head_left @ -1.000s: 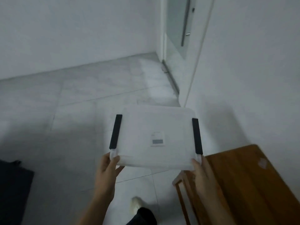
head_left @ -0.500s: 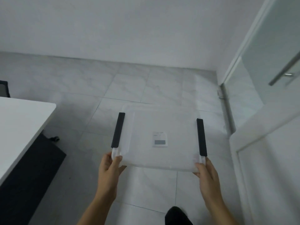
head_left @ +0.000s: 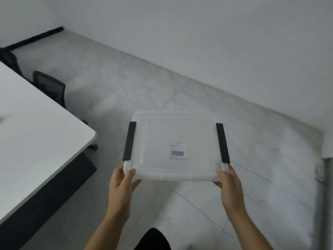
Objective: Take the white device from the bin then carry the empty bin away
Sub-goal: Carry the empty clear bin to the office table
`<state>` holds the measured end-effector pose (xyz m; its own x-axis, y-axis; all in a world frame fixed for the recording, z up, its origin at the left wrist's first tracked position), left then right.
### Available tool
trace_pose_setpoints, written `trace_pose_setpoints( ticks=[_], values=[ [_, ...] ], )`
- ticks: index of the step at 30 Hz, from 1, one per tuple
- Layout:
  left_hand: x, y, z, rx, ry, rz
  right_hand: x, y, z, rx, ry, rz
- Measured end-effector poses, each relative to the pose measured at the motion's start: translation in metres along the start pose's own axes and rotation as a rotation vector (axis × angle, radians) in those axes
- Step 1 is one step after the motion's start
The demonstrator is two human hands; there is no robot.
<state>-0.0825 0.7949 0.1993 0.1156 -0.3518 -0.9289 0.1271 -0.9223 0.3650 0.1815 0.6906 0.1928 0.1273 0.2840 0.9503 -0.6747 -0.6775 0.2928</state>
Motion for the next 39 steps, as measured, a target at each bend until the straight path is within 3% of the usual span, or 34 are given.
trace_pose_setpoints(
  ticks=[8, 23, 29, 39],
  values=[
    [-0.047, -0.201, -0.008, -0.237, 0.193, -0.037, 0.069, -0.189, -0.198, 0.252, 0.103, 0.039],
    [-0.211, -0.628, -0.070, -0.305, 0.179, -0.031, 0.202, -0.511, -0.531, 0.291, 0.079, 0.024],
    [-0.292, -0.808, -0.080, -0.422, 0.192, -0.068, 0.262, -0.645, -0.698, 0.424, 0.047, -0.009],
    [-0.406, -1.039, -0.019, -0.700, 0.373, -0.137, 0.363, -0.783, -1.018, 0.733, 0.199, 0.035]
  ],
)
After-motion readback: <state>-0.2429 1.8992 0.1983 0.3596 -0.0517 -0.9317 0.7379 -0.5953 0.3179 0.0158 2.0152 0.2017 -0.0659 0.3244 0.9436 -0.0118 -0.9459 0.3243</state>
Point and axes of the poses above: each hand's wrist, its own y-axis away from the middle knuckle, its own z-axis out of the back of the hand, x = y × z, the point moved 2 cm from there along -y, towards the middle knuckle, and after that the axes turned 2 degrees about -x, right-handed, at the moved point
